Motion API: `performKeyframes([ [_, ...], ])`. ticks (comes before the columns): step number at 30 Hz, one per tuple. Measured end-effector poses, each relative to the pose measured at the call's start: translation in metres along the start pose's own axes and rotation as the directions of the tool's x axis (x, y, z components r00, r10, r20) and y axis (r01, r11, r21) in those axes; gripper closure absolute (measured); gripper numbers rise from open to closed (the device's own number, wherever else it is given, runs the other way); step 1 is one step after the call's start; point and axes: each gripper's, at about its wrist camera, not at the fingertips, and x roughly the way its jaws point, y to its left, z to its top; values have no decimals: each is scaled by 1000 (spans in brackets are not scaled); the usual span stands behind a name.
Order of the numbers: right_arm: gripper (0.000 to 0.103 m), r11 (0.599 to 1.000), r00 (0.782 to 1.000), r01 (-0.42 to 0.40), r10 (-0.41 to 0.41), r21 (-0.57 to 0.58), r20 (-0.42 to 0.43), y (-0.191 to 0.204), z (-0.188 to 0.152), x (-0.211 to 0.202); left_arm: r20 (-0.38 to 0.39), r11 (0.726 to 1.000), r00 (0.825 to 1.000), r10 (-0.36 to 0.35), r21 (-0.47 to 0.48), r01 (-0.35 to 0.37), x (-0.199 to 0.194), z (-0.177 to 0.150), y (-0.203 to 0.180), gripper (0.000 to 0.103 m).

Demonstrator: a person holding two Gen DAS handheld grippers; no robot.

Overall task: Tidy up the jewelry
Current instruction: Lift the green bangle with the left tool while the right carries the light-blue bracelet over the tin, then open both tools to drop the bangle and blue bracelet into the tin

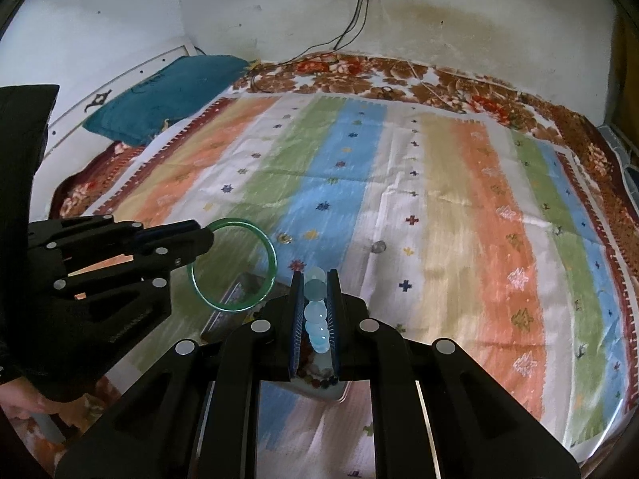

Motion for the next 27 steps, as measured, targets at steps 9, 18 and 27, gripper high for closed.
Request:
performKeyframes([
  [9,91,999,999,-29,29,23,-26,-2,-11,0,-15,1000,1000,-7,9,7,-4,-13,-6,94],
  [18,52,998,999,-4,6,56,-39,-13,-14,6,-54,999,998,-31,-21,30,3,-16,-2,91],
  [27,48,997,996,25,-18,72,-90,-24,-13,21,-64,993,998,2,-114,-10,12,-9,27,64],
])
